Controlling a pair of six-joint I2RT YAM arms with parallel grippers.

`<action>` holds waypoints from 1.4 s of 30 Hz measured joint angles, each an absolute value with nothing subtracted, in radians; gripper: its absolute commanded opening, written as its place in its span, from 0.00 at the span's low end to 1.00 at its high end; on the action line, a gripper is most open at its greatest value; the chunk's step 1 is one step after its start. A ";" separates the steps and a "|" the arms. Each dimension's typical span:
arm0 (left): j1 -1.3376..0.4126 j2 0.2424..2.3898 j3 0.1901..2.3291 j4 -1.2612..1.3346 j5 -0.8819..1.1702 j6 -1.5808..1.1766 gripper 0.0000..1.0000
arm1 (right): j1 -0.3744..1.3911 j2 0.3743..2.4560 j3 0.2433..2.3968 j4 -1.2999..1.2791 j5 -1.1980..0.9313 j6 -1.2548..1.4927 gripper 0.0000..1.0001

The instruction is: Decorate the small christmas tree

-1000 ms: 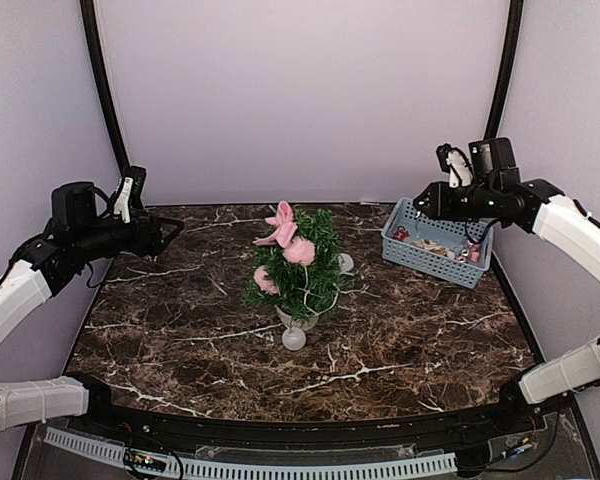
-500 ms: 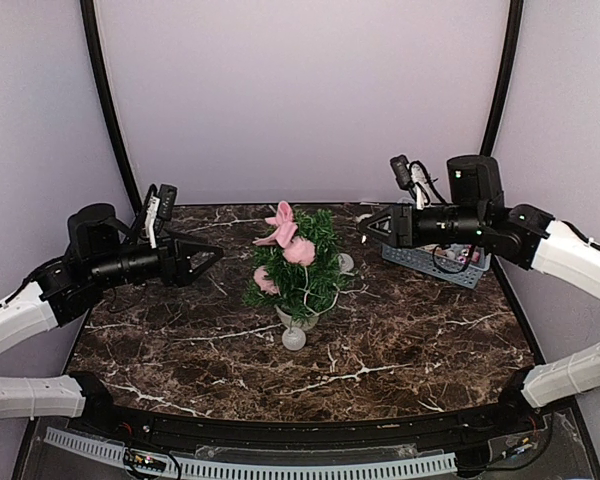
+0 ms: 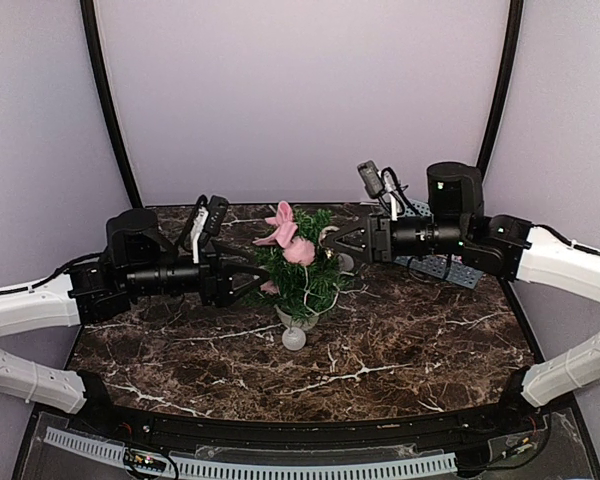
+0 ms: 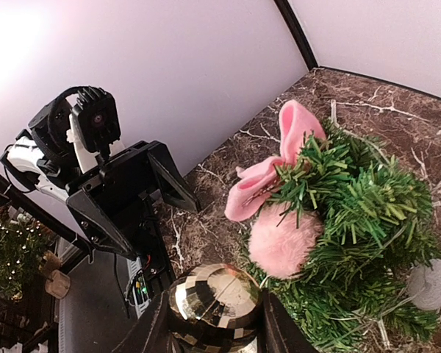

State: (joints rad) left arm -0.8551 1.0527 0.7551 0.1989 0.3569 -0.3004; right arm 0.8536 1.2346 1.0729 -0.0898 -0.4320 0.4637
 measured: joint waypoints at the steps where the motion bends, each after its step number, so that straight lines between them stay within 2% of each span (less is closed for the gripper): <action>1: -0.867 1.068 0.755 0.209 0.354 -0.302 0.70 | 0.859 1.242 1.065 -0.079 -0.435 0.470 0.34; 16: -0.929 1.147 0.755 0.271 0.323 -0.309 0.69 | 0.884 1.288 0.957 0.022 -0.378 0.580 0.34; 30: -0.930 1.146 0.755 0.271 0.289 -0.309 0.69 | 0.884 1.291 0.949 -0.017 -0.242 0.586 0.34; 42: -0.930 1.146 0.755 0.271 0.268 -0.309 0.69 | 0.884 1.247 0.947 -0.062 -0.206 0.620 0.34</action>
